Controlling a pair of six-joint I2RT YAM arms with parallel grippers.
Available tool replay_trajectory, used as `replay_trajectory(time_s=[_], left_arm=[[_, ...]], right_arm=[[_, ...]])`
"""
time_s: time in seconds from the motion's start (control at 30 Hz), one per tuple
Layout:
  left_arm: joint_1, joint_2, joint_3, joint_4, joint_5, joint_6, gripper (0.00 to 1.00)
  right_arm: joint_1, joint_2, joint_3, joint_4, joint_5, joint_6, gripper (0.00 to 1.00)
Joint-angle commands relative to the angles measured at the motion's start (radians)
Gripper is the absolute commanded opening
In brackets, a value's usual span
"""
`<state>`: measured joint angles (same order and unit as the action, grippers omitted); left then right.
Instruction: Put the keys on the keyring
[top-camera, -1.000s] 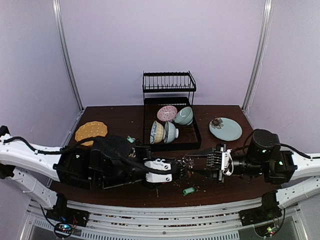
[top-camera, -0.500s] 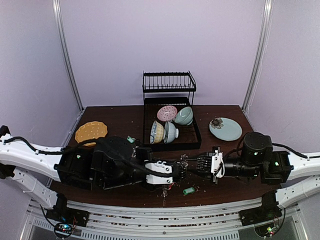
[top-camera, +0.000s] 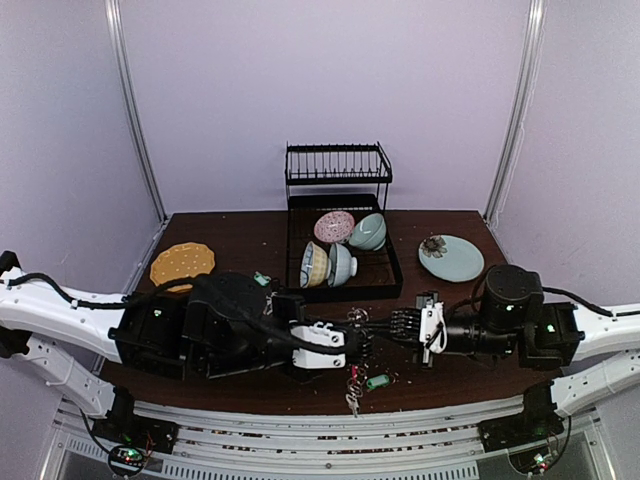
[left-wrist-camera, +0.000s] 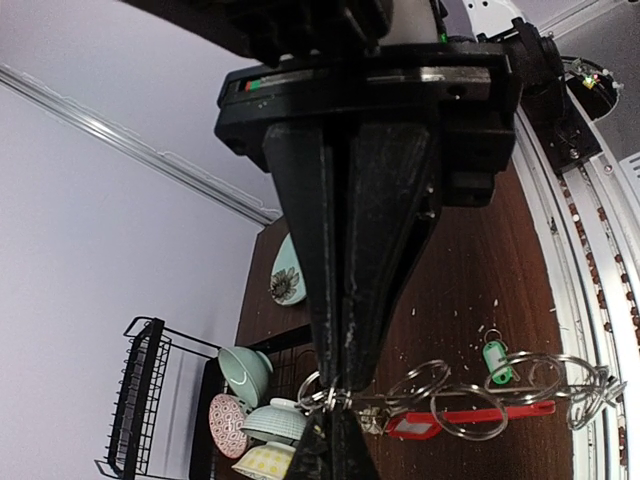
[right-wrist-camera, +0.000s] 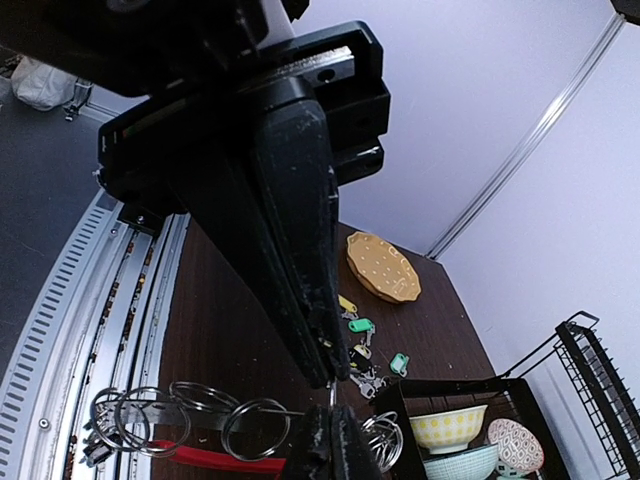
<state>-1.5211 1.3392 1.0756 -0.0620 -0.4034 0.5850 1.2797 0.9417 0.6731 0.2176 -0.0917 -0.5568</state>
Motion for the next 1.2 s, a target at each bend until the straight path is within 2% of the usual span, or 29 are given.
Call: replay_trajectory(time_s=[0.0, 0.1, 0.13, 0.17, 0.2, 0.23, 0.3, 0.53, 0.67, 0.9, 1.03, 1.17], left_arm=[[-0.002, -0.007, 0.030, 0.068, 0.051, -0.013, 0.00], [-0.002, -0.024, 0.011, 0.087, 0.088, -0.028, 0.00], [-0.002, -0.035, -0.004, 0.107, 0.101, -0.042, 0.04], [-0.002, -0.050, -0.028, 0.138, 0.104, -0.049, 0.19], [-0.002, -0.067, -0.063, 0.190, 0.099, -0.052, 0.31], [-0.002, -0.083, -0.097, 0.250, 0.096, -0.061, 0.37], [-0.002, -0.108, -0.158, 0.367, 0.115, -0.084, 0.41], [-0.002, -0.097, -0.222, 0.601, 0.217, -0.100, 0.40], [-0.002, -0.098, -0.259, 0.715, 0.312, -0.076, 0.31], [-0.002, -0.055, -0.243, 0.704, 0.329, -0.072, 0.28], [-0.002, -0.033, -0.233, 0.740, 0.288, -0.102, 0.20], [-0.002, -0.013, -0.214, 0.738, 0.262, -0.120, 0.17]], right_arm=[[0.006, -0.010, 0.026, 0.023, 0.032, 0.013, 0.00], [0.005, -0.033, 0.011, 0.049, 0.027, 0.039, 0.00], [0.006, -0.048, -0.001, 0.070, 0.013, 0.047, 0.00], [0.005, -0.068, -0.019, 0.098, -0.010, 0.055, 0.00], [0.004, -0.085, -0.037, 0.134, -0.033, 0.065, 0.00], [0.004, -0.102, -0.056, 0.175, -0.058, 0.077, 0.00], [0.004, -0.122, -0.090, 0.259, -0.110, 0.097, 0.00], [0.004, -0.111, -0.178, 0.502, -0.244, 0.162, 0.00], [0.005, -0.084, -0.187, 0.566, -0.281, 0.187, 0.00], [0.005, -0.073, -0.186, 0.601, -0.284, 0.205, 0.00], [0.006, -0.065, -0.182, 0.600, -0.289, 0.202, 0.00], [0.006, -0.062, -0.177, 0.586, -0.290, 0.200, 0.00]])
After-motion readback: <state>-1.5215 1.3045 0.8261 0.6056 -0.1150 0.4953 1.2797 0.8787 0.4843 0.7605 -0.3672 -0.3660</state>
